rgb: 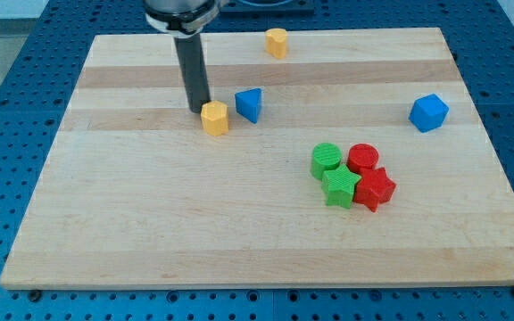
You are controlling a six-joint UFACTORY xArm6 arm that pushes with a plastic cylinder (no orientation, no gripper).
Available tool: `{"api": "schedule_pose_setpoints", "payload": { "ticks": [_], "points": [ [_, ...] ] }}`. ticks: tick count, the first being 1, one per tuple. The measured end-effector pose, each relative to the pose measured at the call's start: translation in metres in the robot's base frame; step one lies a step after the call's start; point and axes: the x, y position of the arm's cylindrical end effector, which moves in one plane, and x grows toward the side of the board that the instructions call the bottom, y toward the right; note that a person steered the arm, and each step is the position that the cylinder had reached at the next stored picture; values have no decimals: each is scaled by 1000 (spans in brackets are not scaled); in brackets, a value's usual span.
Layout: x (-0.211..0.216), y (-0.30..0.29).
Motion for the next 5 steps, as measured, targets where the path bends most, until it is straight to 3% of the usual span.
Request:
{"api": "schedule_pose_setpoints", "payload": {
  "ticks": [1,2,4,5],
  "points": [
    [34,-25],
    [68,-14],
    [61,59],
    [61,43]
  ]
}}
